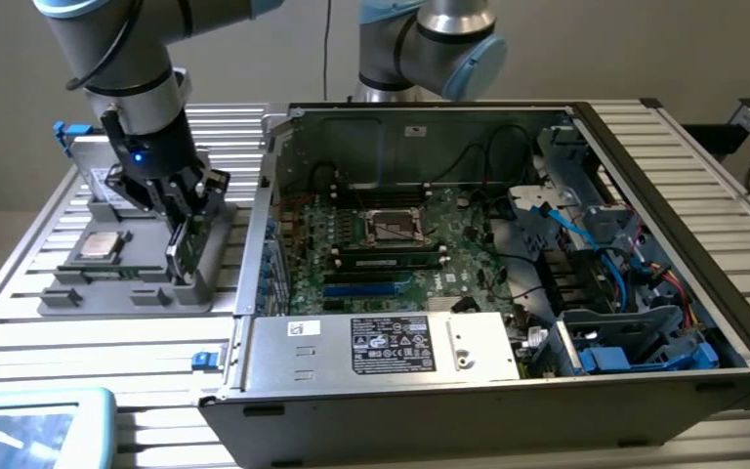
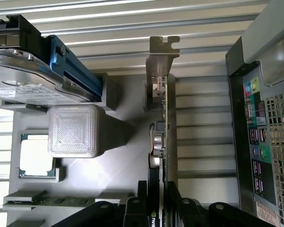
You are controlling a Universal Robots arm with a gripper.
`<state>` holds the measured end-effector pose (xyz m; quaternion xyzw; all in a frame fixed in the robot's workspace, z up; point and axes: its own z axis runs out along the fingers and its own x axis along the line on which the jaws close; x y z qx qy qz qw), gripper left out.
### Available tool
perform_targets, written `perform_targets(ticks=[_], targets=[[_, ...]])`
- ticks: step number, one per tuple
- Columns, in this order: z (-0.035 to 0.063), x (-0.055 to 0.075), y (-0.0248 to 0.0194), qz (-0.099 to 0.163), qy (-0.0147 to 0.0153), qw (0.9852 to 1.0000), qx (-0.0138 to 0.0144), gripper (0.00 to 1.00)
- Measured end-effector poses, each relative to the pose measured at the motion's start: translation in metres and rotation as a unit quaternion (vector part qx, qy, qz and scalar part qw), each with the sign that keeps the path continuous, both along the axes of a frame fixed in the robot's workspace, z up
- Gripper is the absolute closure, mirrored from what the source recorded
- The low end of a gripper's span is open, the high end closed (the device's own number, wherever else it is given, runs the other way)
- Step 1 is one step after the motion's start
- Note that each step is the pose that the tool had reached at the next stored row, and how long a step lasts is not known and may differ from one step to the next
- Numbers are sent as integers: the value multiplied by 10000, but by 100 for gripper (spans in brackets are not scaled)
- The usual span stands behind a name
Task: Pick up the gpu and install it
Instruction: 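Pick up the gpu and move the gpu toward the slot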
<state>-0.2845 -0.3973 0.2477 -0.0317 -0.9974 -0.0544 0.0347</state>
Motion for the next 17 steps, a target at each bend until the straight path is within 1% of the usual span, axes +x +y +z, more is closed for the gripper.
perform_targets(ticks=[5,9,13,17], targets=[[0,-1,0,-127,0,9999,0,72],[0,-1,0,-165,1,9999,0,72],[-9,-1,0,-198,9,9998,-1,72],[-15,-1,-1,-229,28,9997,-10,72]])
